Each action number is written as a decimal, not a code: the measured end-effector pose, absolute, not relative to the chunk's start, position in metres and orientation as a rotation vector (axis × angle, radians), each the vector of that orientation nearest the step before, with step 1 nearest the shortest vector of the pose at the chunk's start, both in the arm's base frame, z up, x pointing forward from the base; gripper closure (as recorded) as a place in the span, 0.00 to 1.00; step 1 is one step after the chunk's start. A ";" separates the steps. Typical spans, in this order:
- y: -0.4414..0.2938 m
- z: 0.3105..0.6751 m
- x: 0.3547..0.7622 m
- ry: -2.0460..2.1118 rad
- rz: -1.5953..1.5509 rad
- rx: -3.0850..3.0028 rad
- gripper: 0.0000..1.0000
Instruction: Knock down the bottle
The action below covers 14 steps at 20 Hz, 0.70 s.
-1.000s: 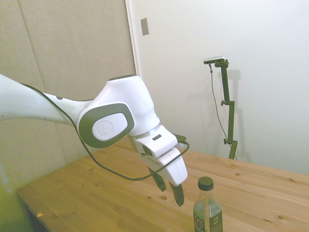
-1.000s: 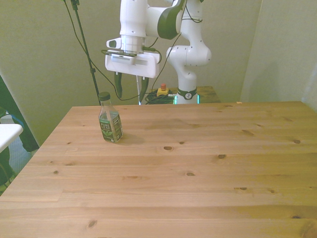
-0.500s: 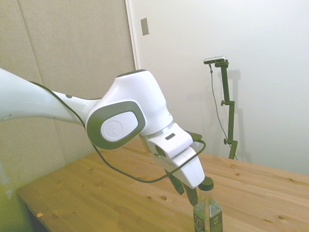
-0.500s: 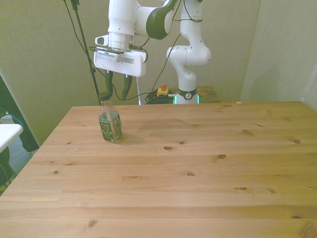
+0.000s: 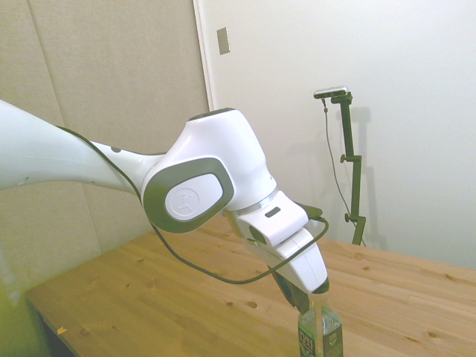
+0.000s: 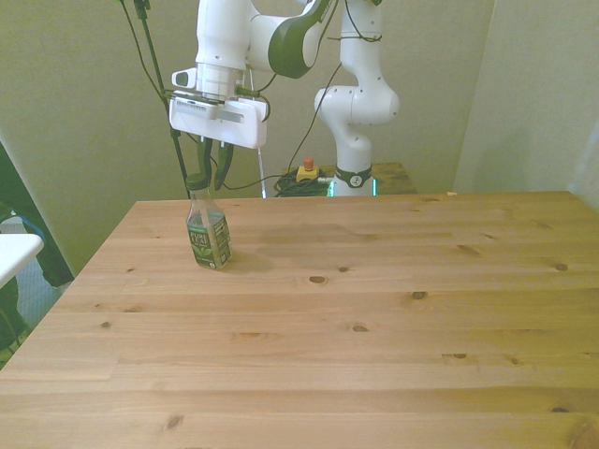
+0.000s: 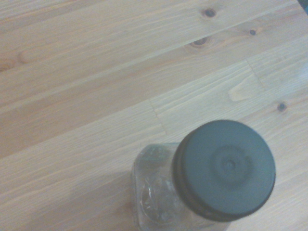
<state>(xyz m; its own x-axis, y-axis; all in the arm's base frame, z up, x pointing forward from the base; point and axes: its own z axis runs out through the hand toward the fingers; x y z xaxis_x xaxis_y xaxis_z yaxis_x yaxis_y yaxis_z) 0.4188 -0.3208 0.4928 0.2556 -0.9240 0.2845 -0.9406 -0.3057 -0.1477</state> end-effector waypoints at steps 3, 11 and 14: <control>-0.324 0.496 0.423 -1.821 0.507 2.440 1.00; -0.338 0.508 0.449 -1.845 0.543 2.401 1.00; -0.345 0.507 0.469 -1.860 0.547 2.380 1.00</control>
